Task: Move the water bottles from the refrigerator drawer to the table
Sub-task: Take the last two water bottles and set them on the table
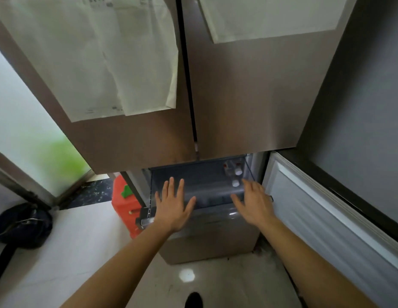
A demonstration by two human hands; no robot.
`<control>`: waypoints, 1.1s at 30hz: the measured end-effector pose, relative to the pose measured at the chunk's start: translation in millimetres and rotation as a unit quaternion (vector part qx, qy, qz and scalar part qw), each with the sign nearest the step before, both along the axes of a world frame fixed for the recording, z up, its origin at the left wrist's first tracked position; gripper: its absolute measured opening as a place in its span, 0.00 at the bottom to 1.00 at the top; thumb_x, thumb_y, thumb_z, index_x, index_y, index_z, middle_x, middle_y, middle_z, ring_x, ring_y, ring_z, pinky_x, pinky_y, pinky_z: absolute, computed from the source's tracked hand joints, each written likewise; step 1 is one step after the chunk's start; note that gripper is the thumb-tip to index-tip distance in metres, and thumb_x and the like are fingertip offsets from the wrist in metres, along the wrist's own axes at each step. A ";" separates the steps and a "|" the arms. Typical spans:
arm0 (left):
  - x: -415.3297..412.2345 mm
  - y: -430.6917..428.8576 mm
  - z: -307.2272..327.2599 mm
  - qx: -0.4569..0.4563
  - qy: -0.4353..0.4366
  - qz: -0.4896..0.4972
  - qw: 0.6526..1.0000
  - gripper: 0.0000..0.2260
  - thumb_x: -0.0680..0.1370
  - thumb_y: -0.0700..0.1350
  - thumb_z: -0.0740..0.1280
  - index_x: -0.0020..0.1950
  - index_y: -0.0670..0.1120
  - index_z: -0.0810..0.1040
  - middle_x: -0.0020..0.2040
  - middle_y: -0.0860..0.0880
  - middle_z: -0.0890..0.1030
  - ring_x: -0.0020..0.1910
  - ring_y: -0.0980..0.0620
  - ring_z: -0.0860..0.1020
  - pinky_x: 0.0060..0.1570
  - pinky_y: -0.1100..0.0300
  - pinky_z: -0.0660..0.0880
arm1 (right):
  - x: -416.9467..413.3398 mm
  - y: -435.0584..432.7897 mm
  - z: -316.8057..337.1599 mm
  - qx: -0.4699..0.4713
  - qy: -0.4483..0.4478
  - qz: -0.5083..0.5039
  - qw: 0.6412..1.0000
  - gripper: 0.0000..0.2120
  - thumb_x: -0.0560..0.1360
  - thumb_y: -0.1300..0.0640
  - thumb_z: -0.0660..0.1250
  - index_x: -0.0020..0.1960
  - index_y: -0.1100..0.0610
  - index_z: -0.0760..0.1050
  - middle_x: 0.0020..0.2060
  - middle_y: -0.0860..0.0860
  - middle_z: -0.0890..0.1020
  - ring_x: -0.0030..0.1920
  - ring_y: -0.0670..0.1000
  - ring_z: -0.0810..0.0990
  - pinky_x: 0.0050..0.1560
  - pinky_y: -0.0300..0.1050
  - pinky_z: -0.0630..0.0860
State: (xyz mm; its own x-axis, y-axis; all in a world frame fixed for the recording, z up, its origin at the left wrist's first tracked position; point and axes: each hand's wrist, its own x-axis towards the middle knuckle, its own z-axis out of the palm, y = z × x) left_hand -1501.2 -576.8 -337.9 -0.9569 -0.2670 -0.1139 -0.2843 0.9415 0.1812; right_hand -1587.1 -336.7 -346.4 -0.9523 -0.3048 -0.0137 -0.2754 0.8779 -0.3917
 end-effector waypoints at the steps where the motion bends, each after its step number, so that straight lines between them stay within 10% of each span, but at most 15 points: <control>1: -12.3 -7.0 -7.1 0.008 -0.016 -0.003 1.000 0.33 0.81 0.65 0.45 0.81 0.51 0.42 0.81 0.44 0.40 0.79 0.44 0.40 0.76 0.40 0.43 | -9.9 -4.9 -4.0 -0.002 -0.009 -0.003 1.000 0.31 0.80 0.40 0.59 0.77 0.55 0.59 0.73 0.55 0.68 0.72 0.56 0.66 0.67 0.53 0.69; 13: -129.1 -66.7 -94.7 0.026 -0.249 -0.083 0.965 0.33 0.82 0.64 0.46 0.81 0.50 0.39 0.80 0.42 0.39 0.79 0.40 0.42 0.76 0.39 0.47 | -131.6 -45.9 -64.1 -0.108 -0.182 -0.147 0.966 0.21 0.77 0.46 0.67 0.64 0.58 0.72 0.57 0.54 0.78 0.51 0.54 0.78 0.50 0.43 0.73; 23: -125.5 -54.5 -119.6 0.056 -0.250 -0.082 0.963 0.34 0.82 0.63 0.52 0.81 0.50 0.42 0.81 0.43 0.41 0.79 0.41 0.44 0.76 0.42 0.52 | -176.5 -83.9 -91.6 0.048 -0.196 -0.132 0.971 0.15 0.83 0.62 0.54 0.65 0.62 0.74 0.65 0.60 0.76 0.63 0.58 0.75 0.61 0.47 0.71; 33: -183.5 13.9 -150.0 0.073 -0.162 -0.072 0.982 0.37 0.79 0.62 0.60 0.81 0.47 0.48 0.80 0.41 0.53 0.77 0.40 0.55 0.73 0.45 0.59 | -113.6 -26.1 -42.8 -0.156 -0.196 -0.273 0.929 0.22 0.83 0.47 0.58 0.66 0.65 0.71 0.62 0.62 0.78 0.61 0.62 0.77 0.56 0.47 0.73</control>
State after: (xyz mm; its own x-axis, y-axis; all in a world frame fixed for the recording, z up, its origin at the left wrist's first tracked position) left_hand -1684.7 -562.9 -487.8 -0.8910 -0.0906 -0.4449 -0.2155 0.9469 0.2387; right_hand -1700.7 -362.8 -389.2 -0.9065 0.1748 -0.3844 0.3953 0.6714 -0.6269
